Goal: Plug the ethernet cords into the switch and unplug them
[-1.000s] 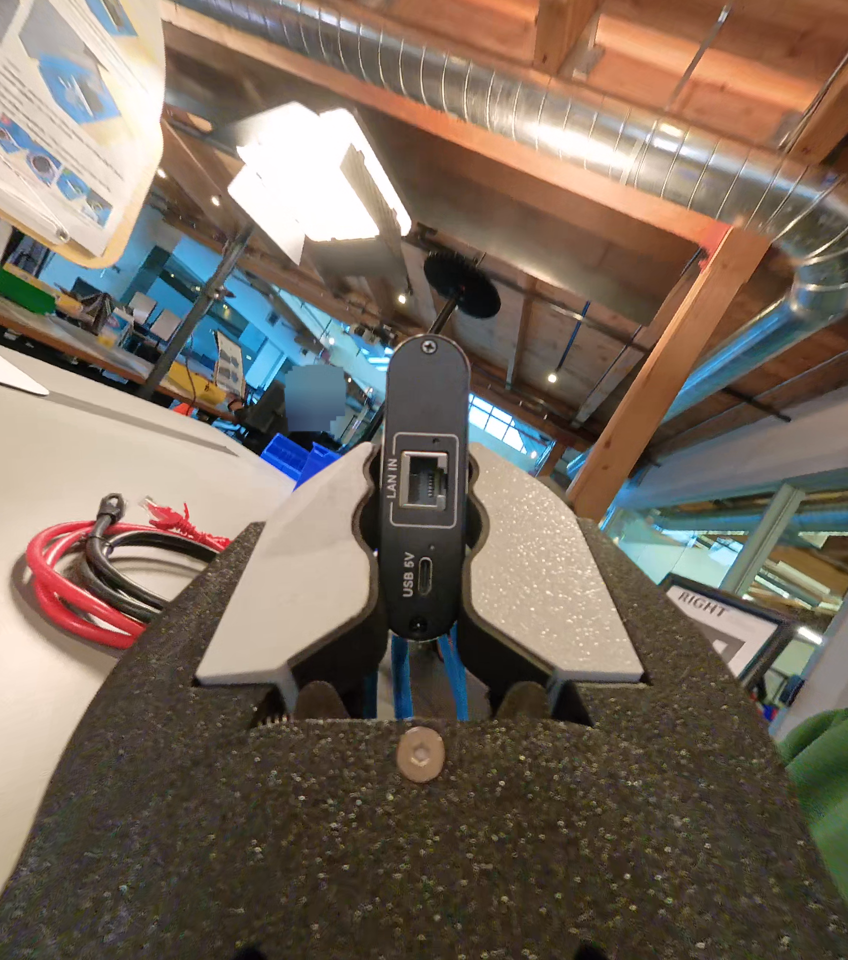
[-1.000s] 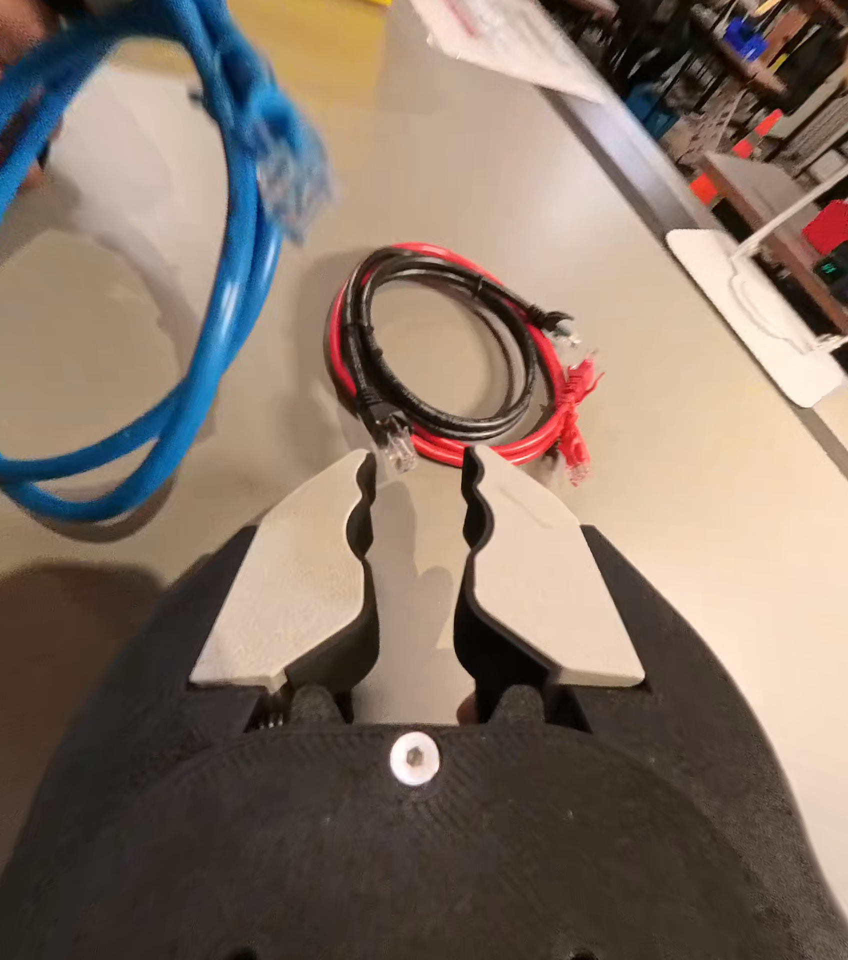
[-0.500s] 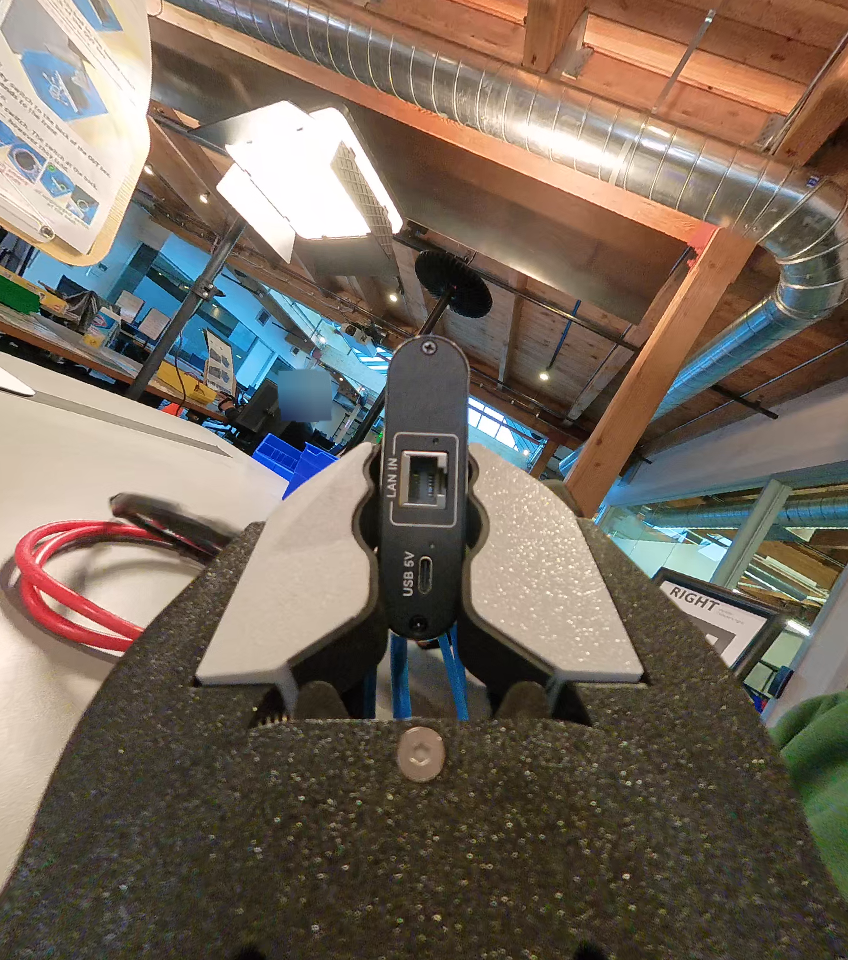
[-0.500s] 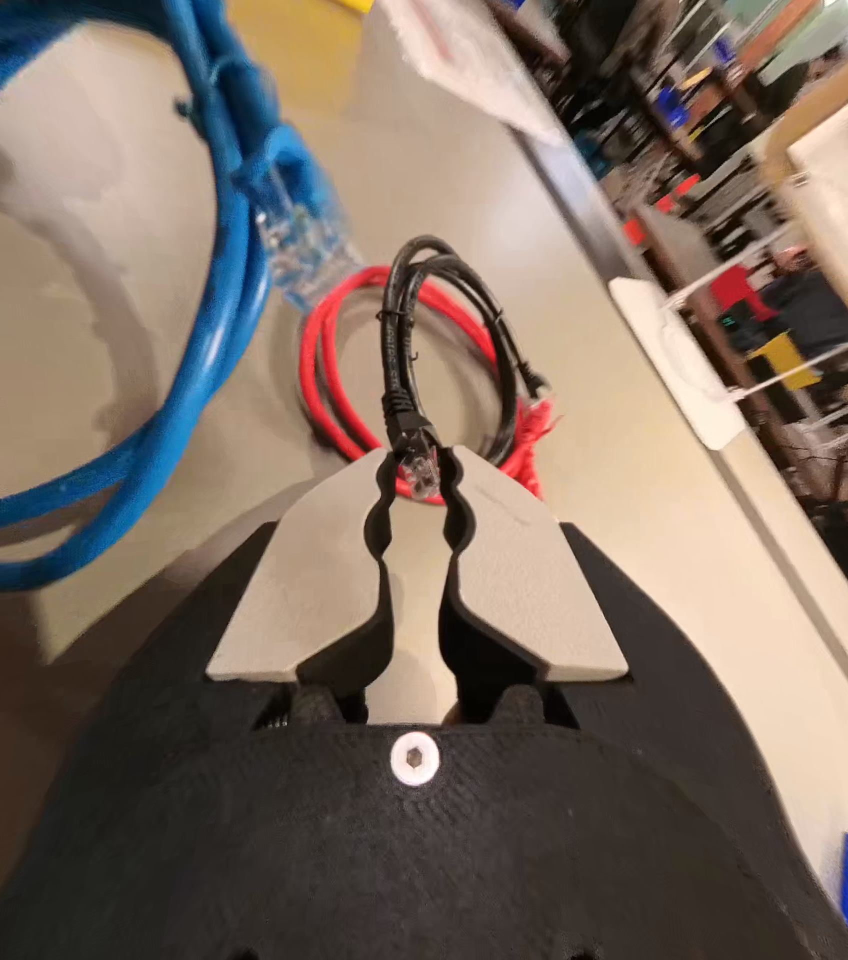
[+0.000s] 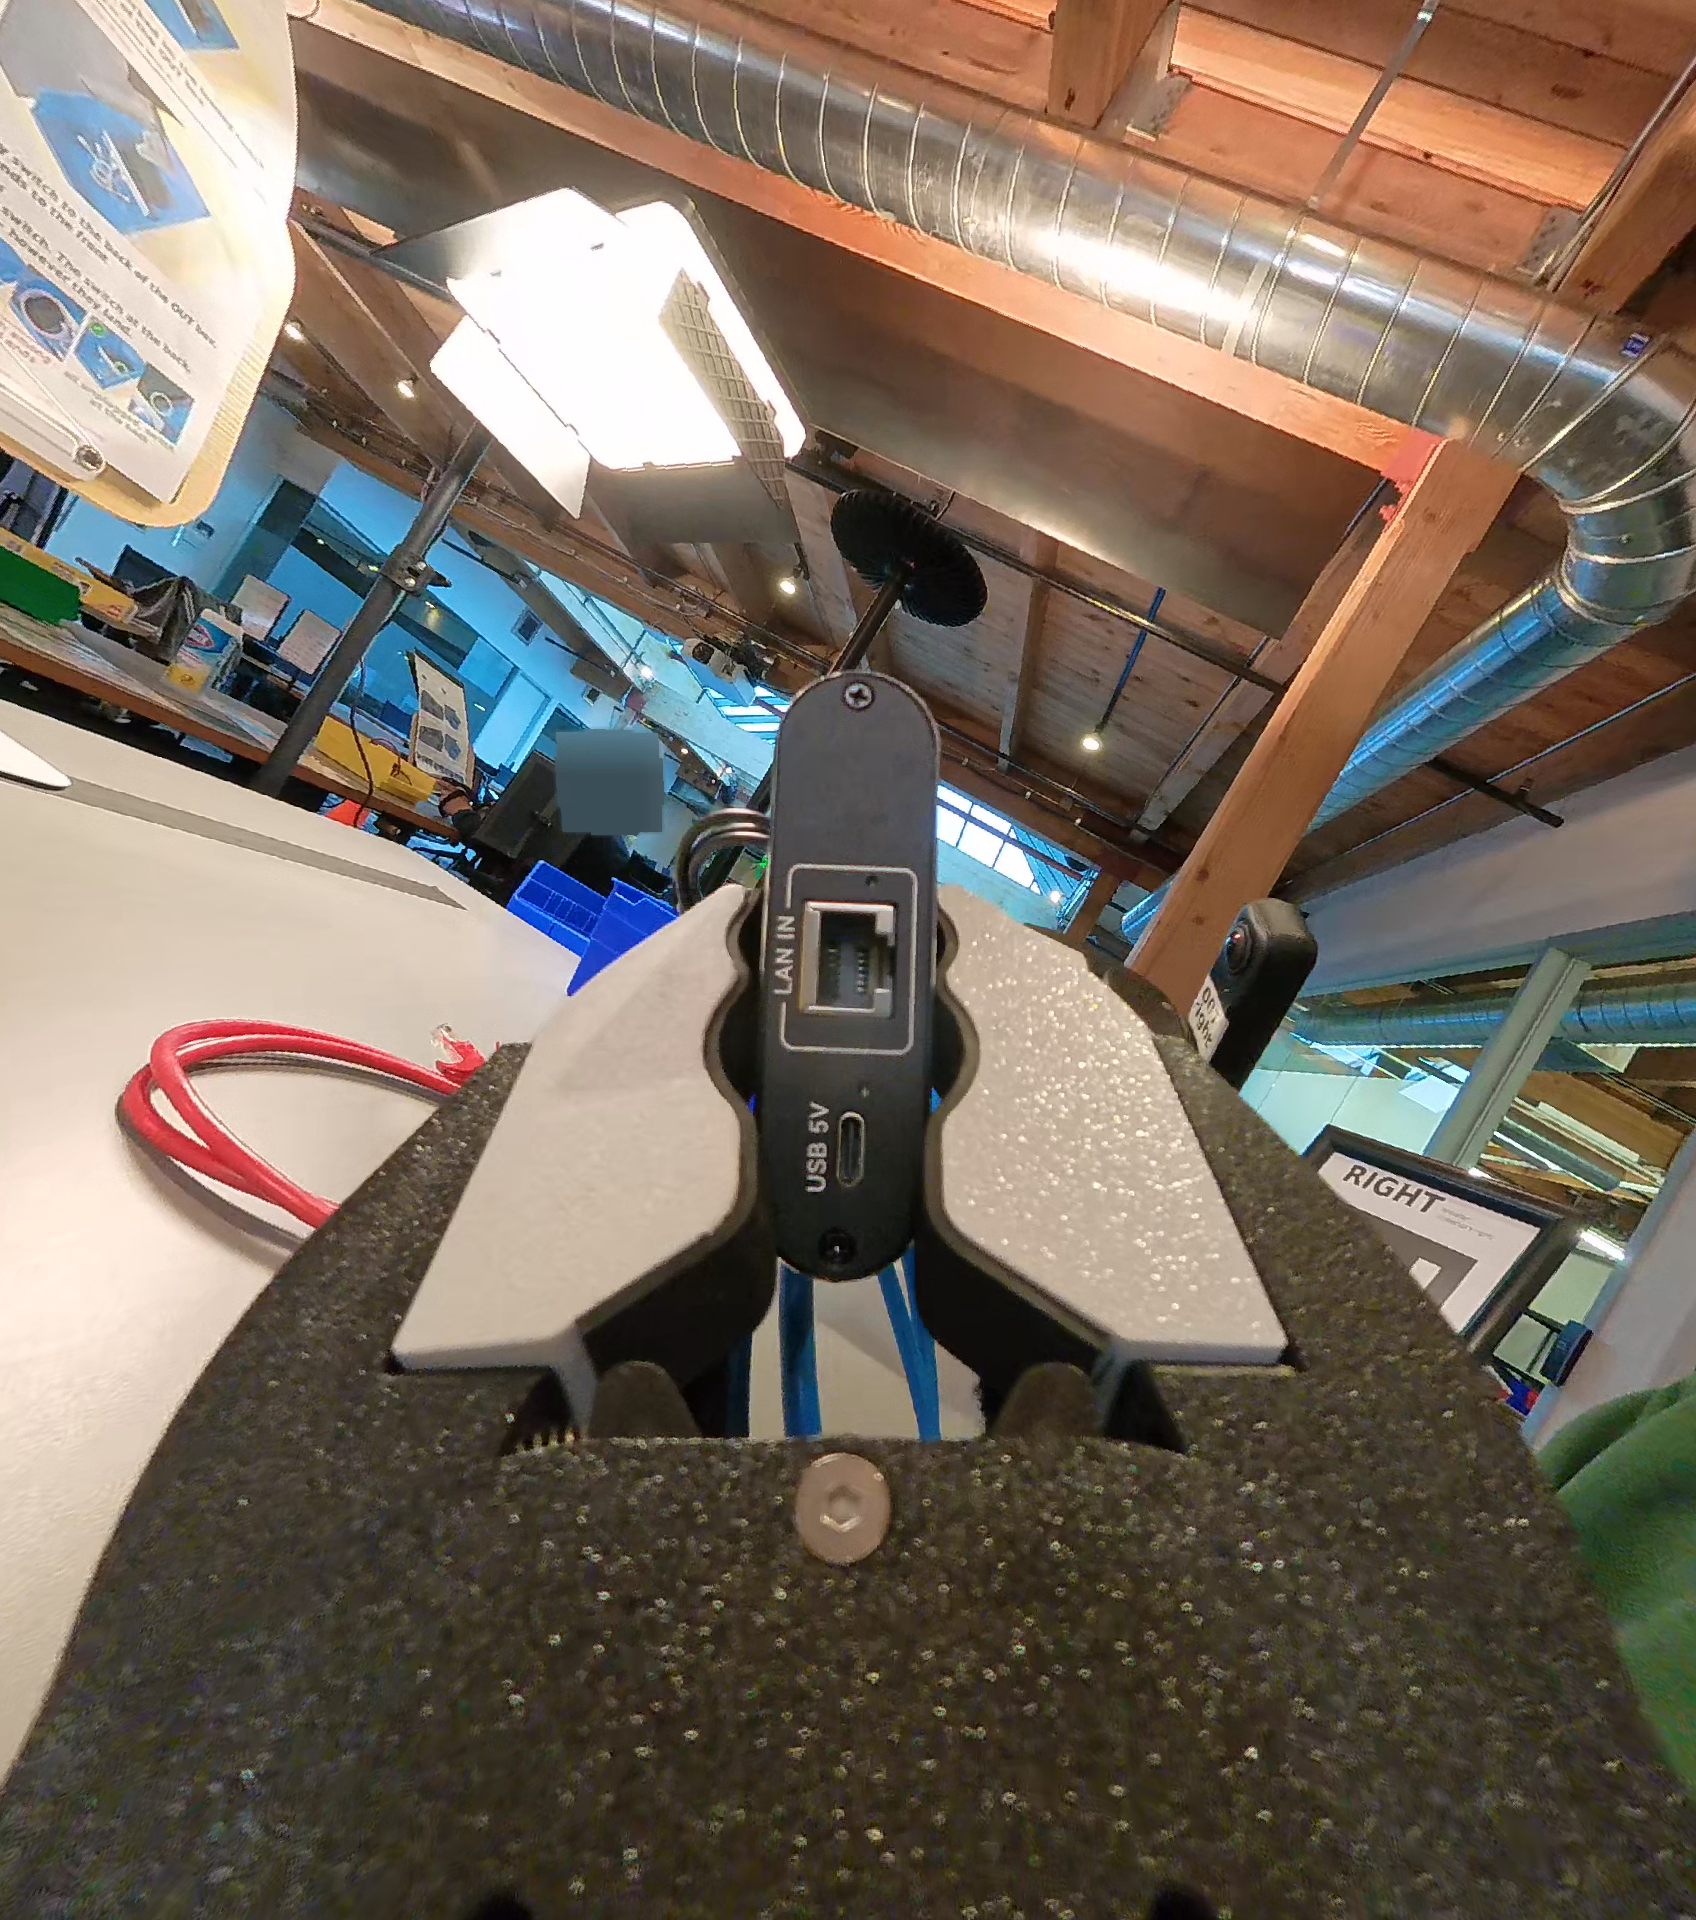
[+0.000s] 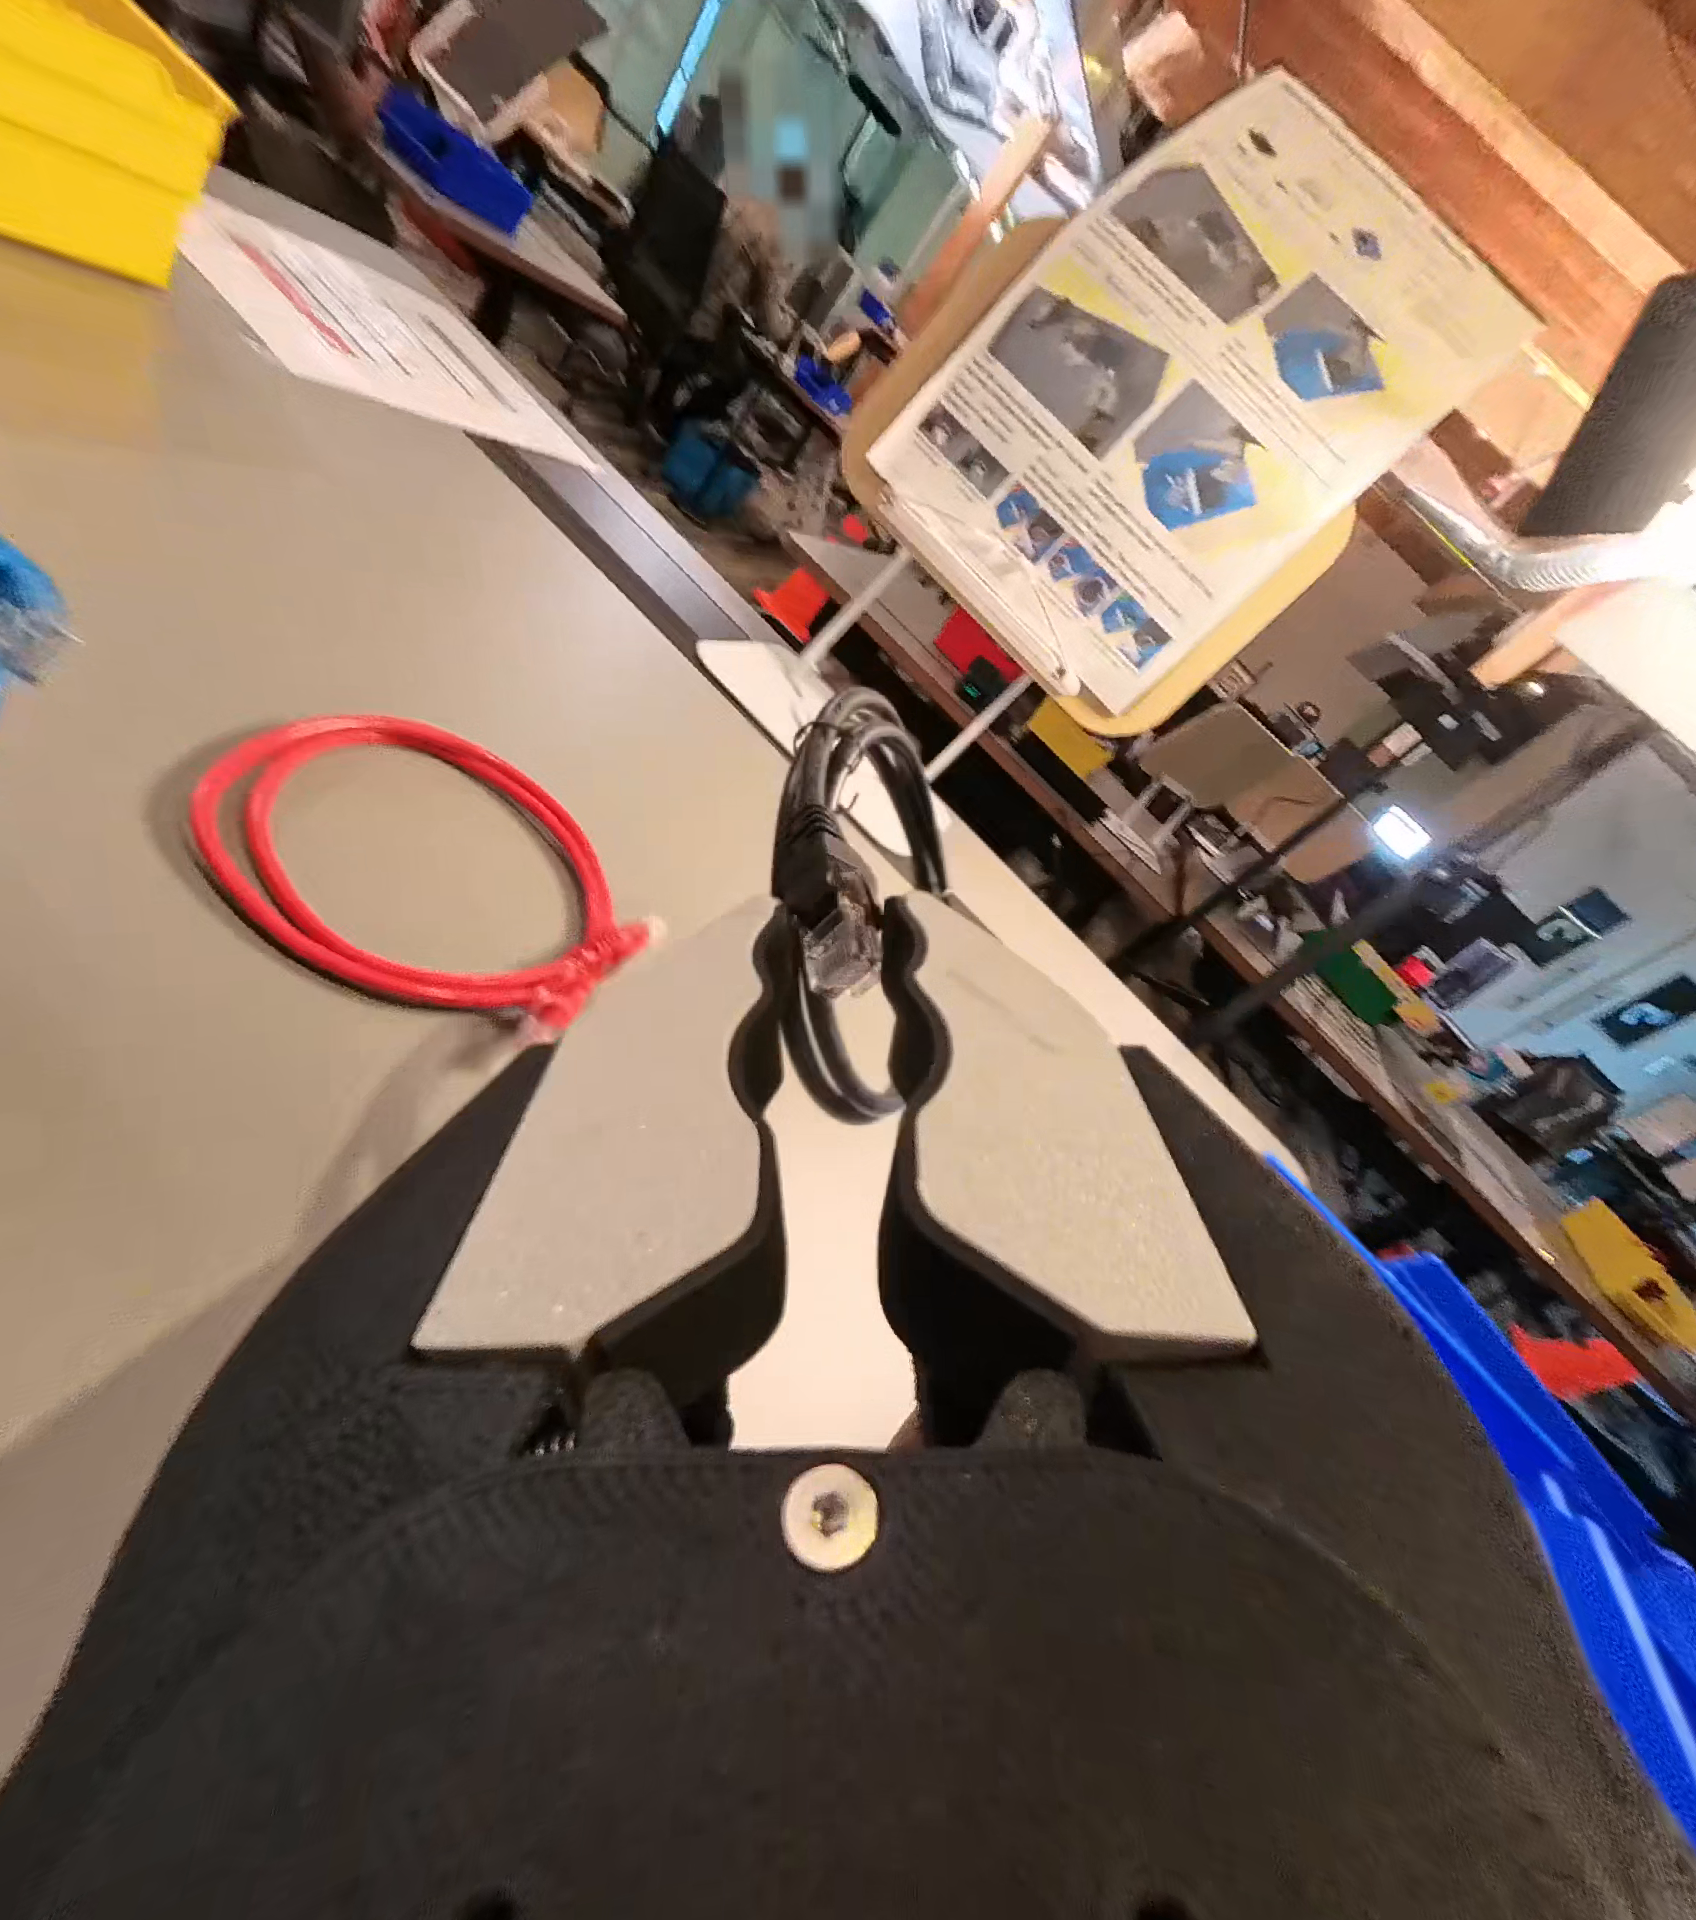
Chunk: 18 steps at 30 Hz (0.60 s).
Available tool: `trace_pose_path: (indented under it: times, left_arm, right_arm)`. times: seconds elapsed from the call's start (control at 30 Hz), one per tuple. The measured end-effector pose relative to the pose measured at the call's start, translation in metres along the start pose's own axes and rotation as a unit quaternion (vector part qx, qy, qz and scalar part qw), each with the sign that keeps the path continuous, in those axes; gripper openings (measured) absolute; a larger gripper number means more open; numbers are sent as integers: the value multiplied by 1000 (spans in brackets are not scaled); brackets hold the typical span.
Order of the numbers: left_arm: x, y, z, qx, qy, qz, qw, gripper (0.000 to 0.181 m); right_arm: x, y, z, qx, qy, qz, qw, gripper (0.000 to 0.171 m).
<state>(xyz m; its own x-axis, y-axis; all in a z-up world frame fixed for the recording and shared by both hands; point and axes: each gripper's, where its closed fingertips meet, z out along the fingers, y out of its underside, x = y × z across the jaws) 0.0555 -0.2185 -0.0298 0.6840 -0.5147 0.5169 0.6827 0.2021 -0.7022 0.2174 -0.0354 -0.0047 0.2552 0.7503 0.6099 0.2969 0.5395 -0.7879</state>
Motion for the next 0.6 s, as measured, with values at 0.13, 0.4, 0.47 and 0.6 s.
trace_pose_path:
  times: [0.13,0.4,0.47,0.6]
  left_arm:
    - [0,1,0,-2,0,1,1000,28]
    - [0,1,1,-2,0,1,1000,28]
    - [0,1,1,-3,0,1,1000,28]
    - [0,2,1,-6,-1,2,1000,28]
  right_arm:
    - [9,21,-8,-80,16,-2,997,15]
    - [-37,14,4,-60,-93,44,993,22]
    - [-34,20,5,-64,-92,43,993,23]
    - [-43,52,0,-119,-147,28,982,24]
